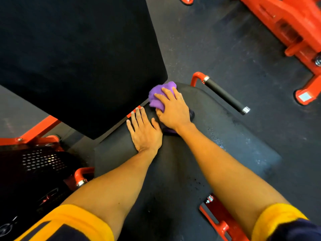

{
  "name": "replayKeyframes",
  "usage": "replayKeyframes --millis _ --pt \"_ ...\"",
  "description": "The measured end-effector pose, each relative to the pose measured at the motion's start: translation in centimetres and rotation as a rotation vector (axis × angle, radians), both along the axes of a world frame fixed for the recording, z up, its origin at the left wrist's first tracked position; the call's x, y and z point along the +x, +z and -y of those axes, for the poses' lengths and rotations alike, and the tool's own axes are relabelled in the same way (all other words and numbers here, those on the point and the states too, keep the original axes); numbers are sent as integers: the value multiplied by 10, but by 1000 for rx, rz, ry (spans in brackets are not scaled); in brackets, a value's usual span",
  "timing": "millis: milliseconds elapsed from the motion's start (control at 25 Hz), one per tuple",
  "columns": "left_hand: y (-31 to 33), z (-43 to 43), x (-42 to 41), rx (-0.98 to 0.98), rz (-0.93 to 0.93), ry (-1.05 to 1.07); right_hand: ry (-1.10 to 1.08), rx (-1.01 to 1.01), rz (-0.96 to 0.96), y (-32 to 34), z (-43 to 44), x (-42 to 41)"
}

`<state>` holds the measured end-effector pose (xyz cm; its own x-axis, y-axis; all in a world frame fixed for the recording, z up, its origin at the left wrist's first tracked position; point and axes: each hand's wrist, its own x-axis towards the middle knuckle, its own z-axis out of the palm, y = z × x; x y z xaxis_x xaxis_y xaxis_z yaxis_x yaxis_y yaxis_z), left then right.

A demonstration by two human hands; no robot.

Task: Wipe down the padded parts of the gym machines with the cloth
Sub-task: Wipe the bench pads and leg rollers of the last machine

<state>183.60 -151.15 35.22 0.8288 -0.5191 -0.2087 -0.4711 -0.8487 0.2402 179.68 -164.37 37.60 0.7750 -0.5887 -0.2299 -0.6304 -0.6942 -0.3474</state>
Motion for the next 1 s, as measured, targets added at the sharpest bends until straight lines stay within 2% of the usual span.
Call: replayKeyframes --millis 120,240,360,520,640,800,920,1000 --pt "-2 0 0 -16 -7 2 -238 -50 -22 3 21 1" --pt "0 -2 0 -20 -16 -11 -484 -109 47 11 -4 -40" --pt "1 -3 2 -50 -64 -32 -384 -119 55 11 -50 -54" --pt "4 10 5 -114 -101 -29 -150 -42 49 -2 -8 -24" --pt "5 39 7 -143 -94 -146 -283 -82 -11 -1 29 -31" --pt "1 78 16 -188 -176 -214 -545 -178 6 15 -3 -80" --pt "-5 91 15 -157 -155 -221 -503 -219 -17 17 -21 -98" --pt "-9 95 12 -127 -135 -219 -412 -168 -38 12 6 -84"
